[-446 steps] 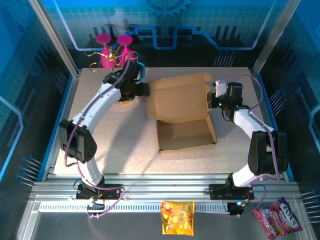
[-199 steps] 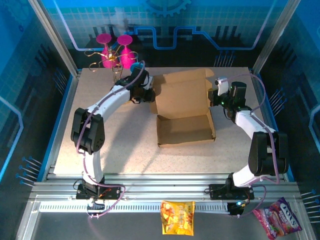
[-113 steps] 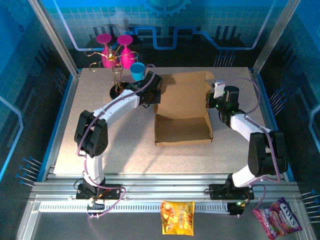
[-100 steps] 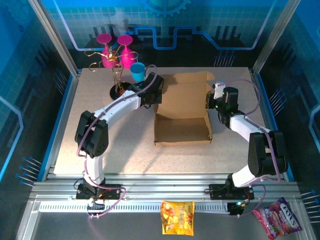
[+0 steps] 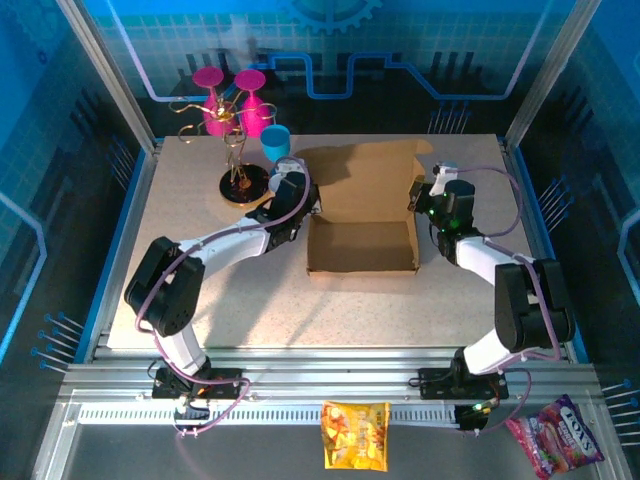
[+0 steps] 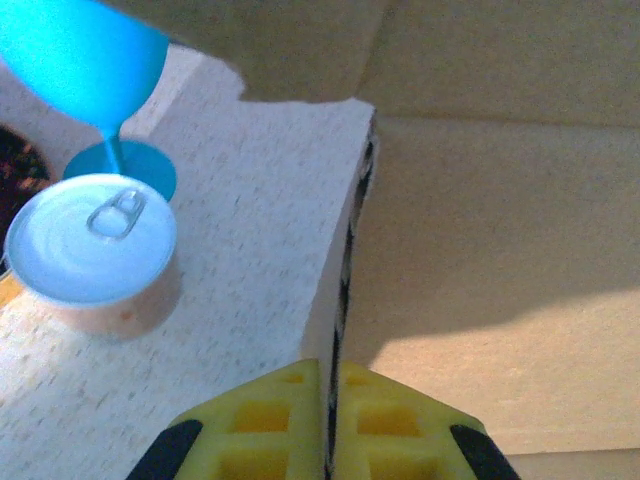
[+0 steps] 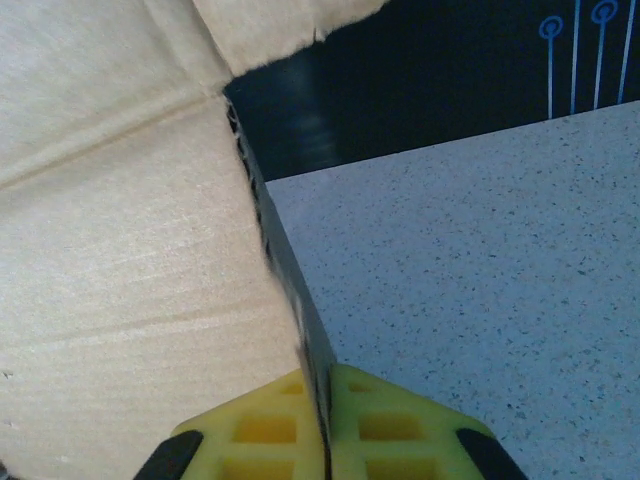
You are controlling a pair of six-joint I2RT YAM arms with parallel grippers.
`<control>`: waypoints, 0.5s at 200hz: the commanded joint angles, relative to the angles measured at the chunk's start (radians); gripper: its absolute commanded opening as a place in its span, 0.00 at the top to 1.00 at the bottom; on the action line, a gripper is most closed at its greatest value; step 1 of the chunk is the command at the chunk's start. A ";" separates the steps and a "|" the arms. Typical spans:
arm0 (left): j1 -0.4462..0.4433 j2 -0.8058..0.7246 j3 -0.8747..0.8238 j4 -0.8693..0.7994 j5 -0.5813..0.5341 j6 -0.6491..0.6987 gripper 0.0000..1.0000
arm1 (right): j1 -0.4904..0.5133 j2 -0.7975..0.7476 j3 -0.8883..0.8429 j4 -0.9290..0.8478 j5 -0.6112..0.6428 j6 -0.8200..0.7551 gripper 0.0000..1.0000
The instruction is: Fold the paper box
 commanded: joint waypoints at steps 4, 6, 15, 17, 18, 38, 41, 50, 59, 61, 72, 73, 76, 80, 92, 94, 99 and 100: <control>-0.004 0.018 0.003 0.372 0.065 0.049 1.00 | 0.047 0.027 0.027 0.027 -0.013 0.083 0.86; -0.004 0.021 0.000 0.384 0.067 0.050 1.00 | 0.048 0.026 0.027 0.027 -0.013 0.086 0.86; -0.005 0.033 -0.021 0.445 0.082 0.059 1.00 | 0.047 0.021 0.026 0.024 -0.010 0.100 0.85; -0.005 0.037 -0.028 0.466 0.085 0.065 1.00 | 0.047 0.020 0.027 0.022 -0.008 0.104 0.85; -0.005 0.038 -0.032 0.475 0.086 0.067 1.00 | 0.047 0.019 0.027 0.021 -0.007 0.106 0.85; -0.009 0.054 -0.111 0.621 0.102 0.080 1.00 | 0.048 0.016 0.032 -0.001 -0.018 0.138 0.83; -0.010 0.054 -0.120 0.624 0.099 0.079 1.00 | 0.047 0.016 0.035 -0.009 -0.022 0.140 0.83; -0.010 0.054 -0.141 0.620 0.098 0.073 1.00 | 0.047 0.021 0.044 -0.030 -0.038 0.149 0.83; -0.010 0.055 -0.166 0.635 0.093 0.069 1.00 | 0.048 0.027 0.046 -0.034 -0.053 0.158 0.83; -0.009 0.056 -0.175 0.642 0.092 0.068 1.00 | 0.047 0.028 0.046 -0.035 -0.056 0.161 0.83; -0.009 0.064 -0.208 0.675 0.090 0.064 1.00 | 0.048 0.034 0.050 -0.038 -0.068 0.172 0.83; -0.010 0.064 -0.210 0.676 0.090 0.064 1.00 | 0.048 0.034 0.050 -0.039 -0.069 0.173 0.83; -0.009 0.066 -0.217 0.680 0.091 0.065 1.00 | 0.047 0.036 0.051 -0.038 -0.075 0.175 0.83; -0.009 0.066 -0.223 0.680 0.091 0.064 1.00 | 0.047 0.037 0.053 -0.039 -0.080 0.178 0.83; -0.010 0.069 -0.241 0.681 0.098 0.063 1.00 | 0.048 0.044 0.063 -0.055 -0.093 0.187 0.83; -0.010 0.070 -0.243 0.681 0.098 0.063 1.00 | 0.047 0.044 0.066 -0.057 -0.096 0.188 0.83; -0.010 0.071 -0.250 0.686 0.099 0.063 1.00 | 0.048 0.046 0.071 -0.065 -0.102 0.190 0.83; -0.009 0.072 -0.251 0.686 0.099 0.062 1.00 | 0.047 0.047 0.071 -0.066 -0.102 0.190 0.83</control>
